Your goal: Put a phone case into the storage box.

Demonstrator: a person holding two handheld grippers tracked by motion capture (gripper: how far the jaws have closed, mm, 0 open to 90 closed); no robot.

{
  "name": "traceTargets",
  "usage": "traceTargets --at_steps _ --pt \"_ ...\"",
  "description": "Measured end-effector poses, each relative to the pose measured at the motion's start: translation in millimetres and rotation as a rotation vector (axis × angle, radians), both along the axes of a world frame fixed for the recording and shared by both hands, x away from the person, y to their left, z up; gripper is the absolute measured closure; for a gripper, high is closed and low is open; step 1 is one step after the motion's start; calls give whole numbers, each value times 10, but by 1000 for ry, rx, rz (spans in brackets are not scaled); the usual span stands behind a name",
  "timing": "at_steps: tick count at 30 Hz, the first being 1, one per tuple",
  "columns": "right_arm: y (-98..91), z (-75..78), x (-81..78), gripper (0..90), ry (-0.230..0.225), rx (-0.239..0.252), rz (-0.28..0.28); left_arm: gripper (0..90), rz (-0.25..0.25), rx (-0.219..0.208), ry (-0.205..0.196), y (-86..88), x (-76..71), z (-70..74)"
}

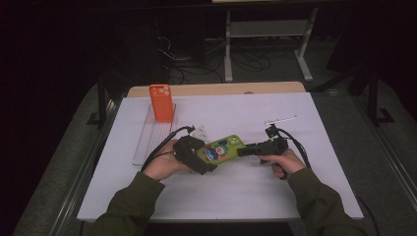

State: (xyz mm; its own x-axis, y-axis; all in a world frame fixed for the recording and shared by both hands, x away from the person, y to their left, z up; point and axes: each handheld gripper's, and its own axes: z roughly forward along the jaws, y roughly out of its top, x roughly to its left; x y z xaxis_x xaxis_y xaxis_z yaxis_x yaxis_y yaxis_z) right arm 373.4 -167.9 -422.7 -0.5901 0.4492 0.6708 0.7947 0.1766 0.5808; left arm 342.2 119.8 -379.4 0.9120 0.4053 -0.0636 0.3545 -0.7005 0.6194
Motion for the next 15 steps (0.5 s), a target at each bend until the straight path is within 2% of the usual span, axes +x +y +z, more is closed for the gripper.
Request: traceTargets --at_steps 2,3,5,6,8,10,12,14,15 --pt "17 2 2 380 -6 19 14 157 -10 12 -2 -3 2 -6" --pt "22 12 -4 387 9 21 15 157 -29 34 -7 8 16 -1" --pt "17 16 -3 408 7 22 14 157 -23 34 1 7 14 -13" --pt "6 24 -6 426 9 30 11 156 -8 20 1 -4 7 -30" --pt "-8 44 -9 456 2 34 7 156 -25 53 -4 5 22 -50" --pt "-24 73 -12 492 -4 53 5 156 -28 64 -5 0 28 -75" --pt "-32 93 -8 513 -10 54 2 156 -11 50 -5 -25 19 -120" --pt "-30 118 -6 529 -11 52 2 155 -26 73 -16 -29 30 -137" --pt "-30 146 -8 541 -3 49 5 156 -19 69 -17 -34 27 -147"
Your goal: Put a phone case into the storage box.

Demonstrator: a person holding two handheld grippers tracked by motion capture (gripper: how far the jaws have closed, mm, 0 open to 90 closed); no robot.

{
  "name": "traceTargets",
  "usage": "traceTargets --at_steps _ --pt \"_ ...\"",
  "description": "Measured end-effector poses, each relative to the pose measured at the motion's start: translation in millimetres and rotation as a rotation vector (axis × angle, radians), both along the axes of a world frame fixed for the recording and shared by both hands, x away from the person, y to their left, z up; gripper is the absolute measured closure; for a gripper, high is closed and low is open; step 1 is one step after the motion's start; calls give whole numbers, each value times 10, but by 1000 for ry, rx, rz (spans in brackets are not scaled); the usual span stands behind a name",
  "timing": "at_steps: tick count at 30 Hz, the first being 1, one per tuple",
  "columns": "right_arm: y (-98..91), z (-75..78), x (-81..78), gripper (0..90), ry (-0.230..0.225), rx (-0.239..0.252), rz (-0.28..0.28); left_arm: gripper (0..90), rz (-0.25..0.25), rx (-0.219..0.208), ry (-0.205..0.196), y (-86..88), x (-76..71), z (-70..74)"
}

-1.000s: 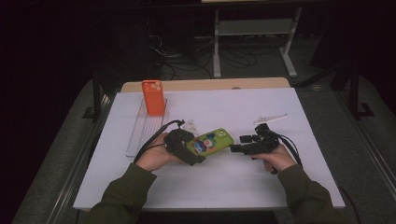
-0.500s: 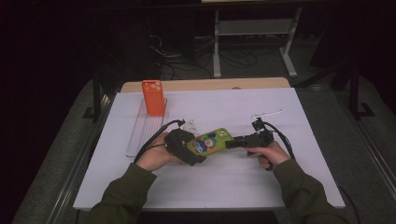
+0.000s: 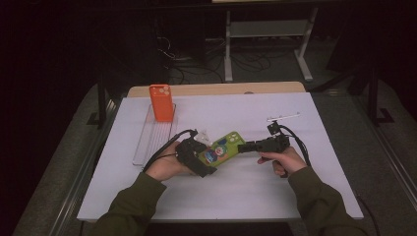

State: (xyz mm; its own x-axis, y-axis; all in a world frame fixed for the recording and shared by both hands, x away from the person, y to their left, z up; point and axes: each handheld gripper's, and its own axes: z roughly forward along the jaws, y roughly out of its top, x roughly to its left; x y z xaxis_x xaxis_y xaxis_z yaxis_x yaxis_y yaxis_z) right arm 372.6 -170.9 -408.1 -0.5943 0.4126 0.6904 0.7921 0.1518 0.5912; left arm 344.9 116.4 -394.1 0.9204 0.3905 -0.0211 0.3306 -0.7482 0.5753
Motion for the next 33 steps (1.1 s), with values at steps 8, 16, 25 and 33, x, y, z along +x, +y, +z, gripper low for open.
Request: traceTargets --at_steps 8,16,25,33 --pt "67 151 29 564 1 -23 -11 156 9 18 -16 -6 20 -47" --pt "154 227 65 596 3 -48 -18 155 8 22 -40 -23 11 -50" --pt "184 278 83 695 7 -33 -11 150 5 32 -53 -31 16 -88" --pt "206 299 84 761 33 5 -1 147 27 -2 -55 1 53 -91"
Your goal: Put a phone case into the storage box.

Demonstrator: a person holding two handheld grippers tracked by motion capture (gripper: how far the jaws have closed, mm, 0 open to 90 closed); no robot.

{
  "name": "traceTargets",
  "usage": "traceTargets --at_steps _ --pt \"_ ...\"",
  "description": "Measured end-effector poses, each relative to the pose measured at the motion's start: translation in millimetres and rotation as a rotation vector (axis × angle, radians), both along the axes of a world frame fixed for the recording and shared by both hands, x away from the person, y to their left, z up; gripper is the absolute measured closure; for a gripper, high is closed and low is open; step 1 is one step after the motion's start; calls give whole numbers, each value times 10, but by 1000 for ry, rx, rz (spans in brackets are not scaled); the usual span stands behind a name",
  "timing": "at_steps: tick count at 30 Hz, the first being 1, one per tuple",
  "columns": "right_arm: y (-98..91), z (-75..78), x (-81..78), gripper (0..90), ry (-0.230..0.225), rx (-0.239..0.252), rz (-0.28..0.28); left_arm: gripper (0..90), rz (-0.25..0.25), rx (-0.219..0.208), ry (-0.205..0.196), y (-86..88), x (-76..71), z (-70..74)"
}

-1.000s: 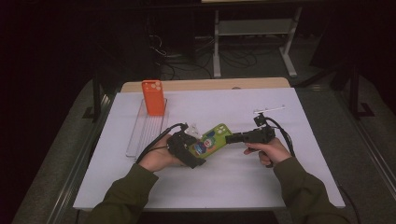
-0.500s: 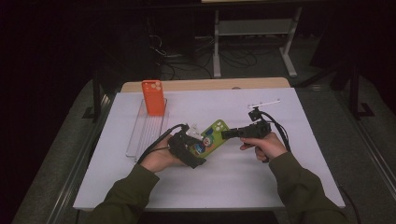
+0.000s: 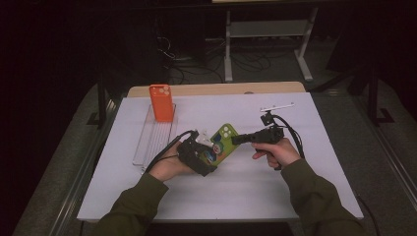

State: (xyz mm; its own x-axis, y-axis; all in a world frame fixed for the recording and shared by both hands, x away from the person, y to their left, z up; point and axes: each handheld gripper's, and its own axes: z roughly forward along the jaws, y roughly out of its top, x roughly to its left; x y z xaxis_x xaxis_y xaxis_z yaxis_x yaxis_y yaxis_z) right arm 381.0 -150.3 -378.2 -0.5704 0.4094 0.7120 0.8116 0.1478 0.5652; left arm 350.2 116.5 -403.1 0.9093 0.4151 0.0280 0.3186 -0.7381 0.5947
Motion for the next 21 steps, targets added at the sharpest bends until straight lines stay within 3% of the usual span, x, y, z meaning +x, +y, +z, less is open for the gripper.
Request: traceTargets --at_steps 6,10,16,21 --pt "7 46 -16 761 -20 3 -21 107 37 -39 -22 58 24 44" --pt "24 119 -32 762 -62 -65 -15 40 58 -88 -27 119 36 106" --pt "48 182 -30 761 -142 -129 6 26 51 -144 -75 202 52 212" --pt "114 239 -38 761 -140 -179 -27 15 67 -193 -125 167 24 284"
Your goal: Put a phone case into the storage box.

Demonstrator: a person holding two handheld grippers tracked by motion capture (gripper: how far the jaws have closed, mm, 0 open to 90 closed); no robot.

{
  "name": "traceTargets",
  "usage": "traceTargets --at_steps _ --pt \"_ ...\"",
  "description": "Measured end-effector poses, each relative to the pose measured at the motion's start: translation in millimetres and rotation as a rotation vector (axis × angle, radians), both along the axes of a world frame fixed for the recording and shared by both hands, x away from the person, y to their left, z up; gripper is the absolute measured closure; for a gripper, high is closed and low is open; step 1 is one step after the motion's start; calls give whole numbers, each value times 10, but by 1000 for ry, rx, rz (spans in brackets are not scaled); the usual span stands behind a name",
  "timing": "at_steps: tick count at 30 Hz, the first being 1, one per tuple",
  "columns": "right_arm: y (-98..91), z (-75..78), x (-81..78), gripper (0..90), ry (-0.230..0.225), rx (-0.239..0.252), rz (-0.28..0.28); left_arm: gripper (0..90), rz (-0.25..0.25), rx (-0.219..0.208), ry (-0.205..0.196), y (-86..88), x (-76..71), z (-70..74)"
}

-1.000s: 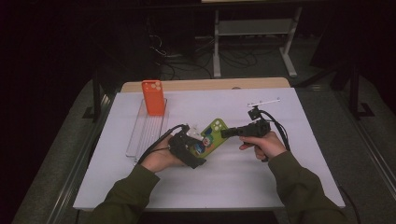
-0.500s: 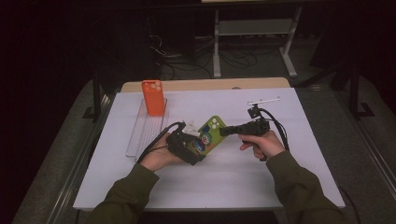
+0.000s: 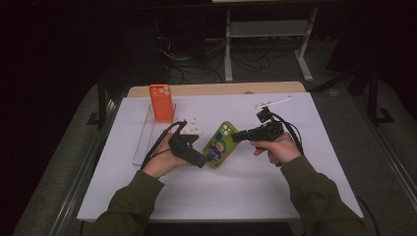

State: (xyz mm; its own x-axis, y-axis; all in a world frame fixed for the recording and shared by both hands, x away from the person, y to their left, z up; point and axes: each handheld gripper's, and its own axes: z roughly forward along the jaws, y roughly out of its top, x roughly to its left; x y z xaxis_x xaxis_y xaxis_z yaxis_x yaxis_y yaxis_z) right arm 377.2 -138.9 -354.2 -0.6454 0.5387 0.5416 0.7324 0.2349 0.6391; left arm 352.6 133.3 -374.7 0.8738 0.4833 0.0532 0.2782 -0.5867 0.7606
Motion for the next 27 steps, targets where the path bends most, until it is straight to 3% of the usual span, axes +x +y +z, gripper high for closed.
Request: traceTargets --at_steps 7,14,23,27 --pt "150 71 10 761 -11 -39 -18 14 20 -62 -72 -78 -27 63" --pt "275 119 21 761 -22 -37 -1 14 52 -110 -101 -148 -27 52" --pt "358 123 28 761 -26 -24 4 20 71 -96 -120 -212 -14 4" --pt "364 126 25 761 -25 -20 3 81 83 -100 -136 -221 -32 -2"
